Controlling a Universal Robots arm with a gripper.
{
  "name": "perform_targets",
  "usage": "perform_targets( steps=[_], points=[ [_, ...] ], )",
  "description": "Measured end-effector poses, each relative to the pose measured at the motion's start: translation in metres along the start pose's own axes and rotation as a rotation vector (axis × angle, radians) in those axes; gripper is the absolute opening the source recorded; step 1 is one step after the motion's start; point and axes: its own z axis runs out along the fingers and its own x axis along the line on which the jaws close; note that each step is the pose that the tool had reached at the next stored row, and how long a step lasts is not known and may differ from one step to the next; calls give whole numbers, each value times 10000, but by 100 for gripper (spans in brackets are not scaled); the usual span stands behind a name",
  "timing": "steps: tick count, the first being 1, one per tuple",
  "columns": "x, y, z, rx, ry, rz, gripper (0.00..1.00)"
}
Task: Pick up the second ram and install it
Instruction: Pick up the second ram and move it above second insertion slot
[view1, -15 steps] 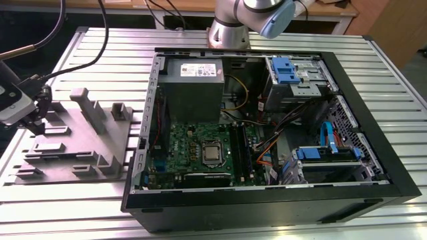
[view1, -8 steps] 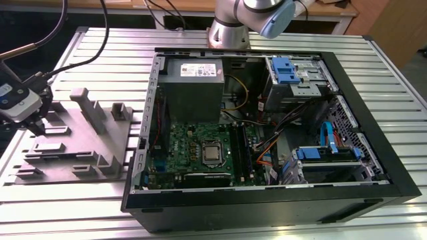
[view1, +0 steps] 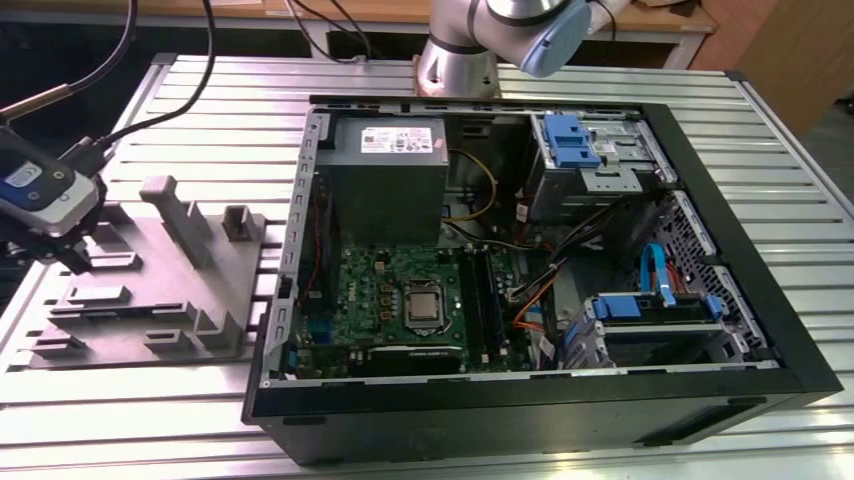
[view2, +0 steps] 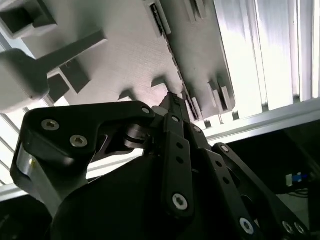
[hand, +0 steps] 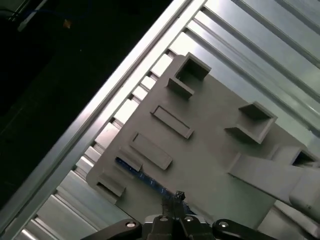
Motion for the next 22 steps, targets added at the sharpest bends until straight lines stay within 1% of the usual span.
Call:
perform_targets(
  steps=[22],
  points=[
    [3, -6, 111, -125, 200, -3993, 10]
  ],
)
